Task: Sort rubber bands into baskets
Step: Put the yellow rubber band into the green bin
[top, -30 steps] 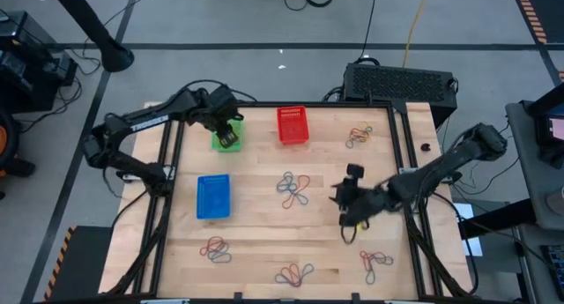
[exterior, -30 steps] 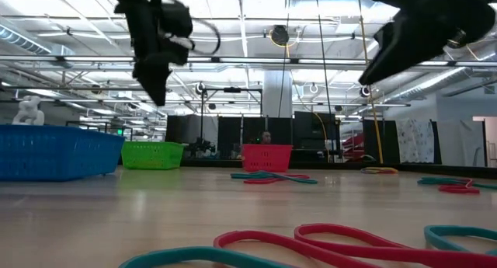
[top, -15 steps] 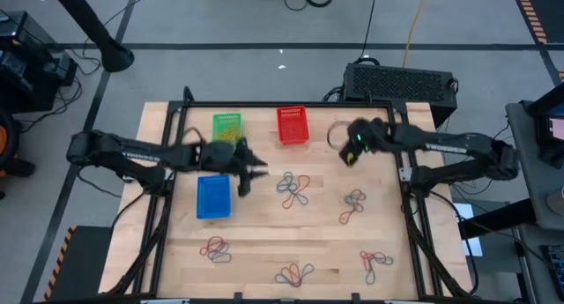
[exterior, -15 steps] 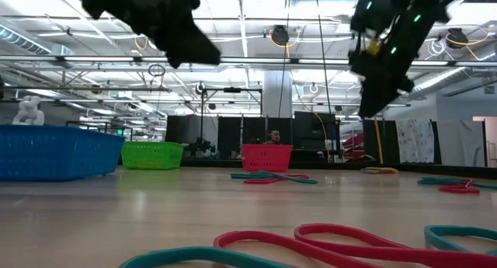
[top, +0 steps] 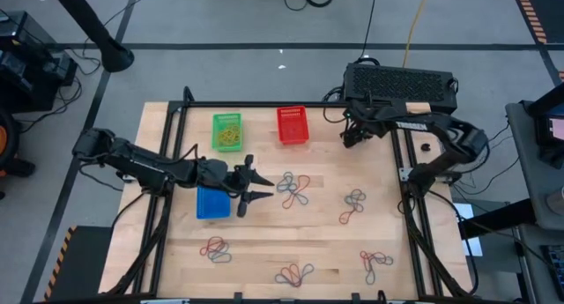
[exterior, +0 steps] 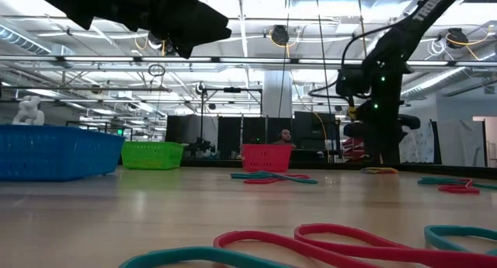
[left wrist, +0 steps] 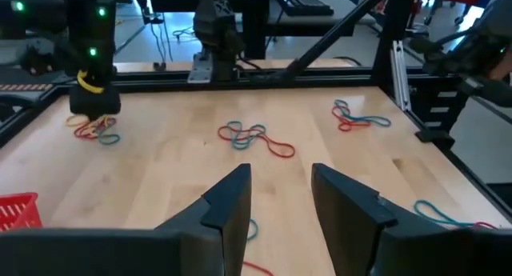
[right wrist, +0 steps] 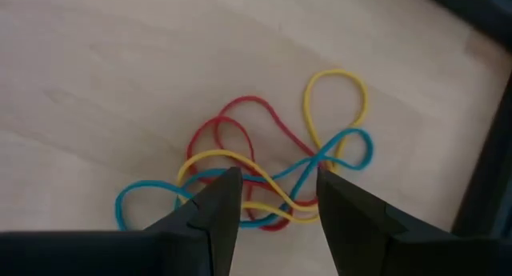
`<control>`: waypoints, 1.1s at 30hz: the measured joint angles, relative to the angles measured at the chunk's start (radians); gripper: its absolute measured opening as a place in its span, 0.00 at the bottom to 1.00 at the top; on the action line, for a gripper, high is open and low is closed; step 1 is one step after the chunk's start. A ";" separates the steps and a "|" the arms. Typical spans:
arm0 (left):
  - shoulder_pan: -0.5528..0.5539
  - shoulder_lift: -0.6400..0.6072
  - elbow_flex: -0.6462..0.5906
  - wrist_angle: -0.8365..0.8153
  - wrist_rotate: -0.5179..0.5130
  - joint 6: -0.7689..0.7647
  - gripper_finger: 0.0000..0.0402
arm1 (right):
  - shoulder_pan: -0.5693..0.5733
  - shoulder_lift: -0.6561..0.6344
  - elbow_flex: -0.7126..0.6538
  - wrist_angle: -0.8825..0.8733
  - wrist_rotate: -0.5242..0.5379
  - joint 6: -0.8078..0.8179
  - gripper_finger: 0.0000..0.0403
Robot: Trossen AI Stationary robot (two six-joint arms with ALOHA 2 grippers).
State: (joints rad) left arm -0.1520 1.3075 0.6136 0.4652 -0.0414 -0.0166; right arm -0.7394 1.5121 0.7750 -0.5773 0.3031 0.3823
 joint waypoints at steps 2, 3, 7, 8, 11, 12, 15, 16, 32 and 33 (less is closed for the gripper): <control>0.000 0.000 0.000 -0.001 0.000 0.000 0.35 | 0.000 0.018 0.000 0.005 -0.014 0.003 0.38; 0.000 0.000 0.000 -0.002 0.000 0.002 0.35 | 0.000 0.023 0.000 0.008 -0.022 0.003 0.38; 0.000 0.000 0.000 -0.005 0.000 0.022 0.35 | 0.000 0.023 0.000 0.026 -0.022 -0.008 0.38; 0.000 0.000 0.000 -0.005 0.000 0.023 0.35 | 0.000 0.023 0.000 0.024 -0.022 -0.017 0.38; 0.000 0.000 0.000 -0.005 0.000 0.024 0.35 | 0.000 0.022 0.000 0.024 -0.022 -0.030 0.37; 0.000 0.000 0.000 -0.005 0.000 0.024 0.35 | 0.000 0.022 0.000 0.024 -0.022 -0.030 0.36; 0.000 0.000 0.000 -0.005 0.000 0.024 0.35 | 0.000 0.022 0.000 0.025 -0.022 -0.029 0.32; 0.000 0.000 0.000 -0.005 0.000 0.024 0.35 | 0.000 0.022 0.000 0.025 -0.022 -0.029 0.30; 0.000 0.000 0.000 -0.004 0.000 0.023 0.35 | 0.002 0.101 0.002 0.039 -0.013 -0.030 0.19; 0.000 0.000 0.000 -0.004 0.000 0.022 0.35 | 0.003 0.116 0.003 0.052 -0.008 -0.046 0.19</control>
State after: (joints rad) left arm -0.1520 1.3075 0.6140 0.4612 -0.0410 0.0055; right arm -0.7363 1.6286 0.7776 -0.5251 0.2952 0.3363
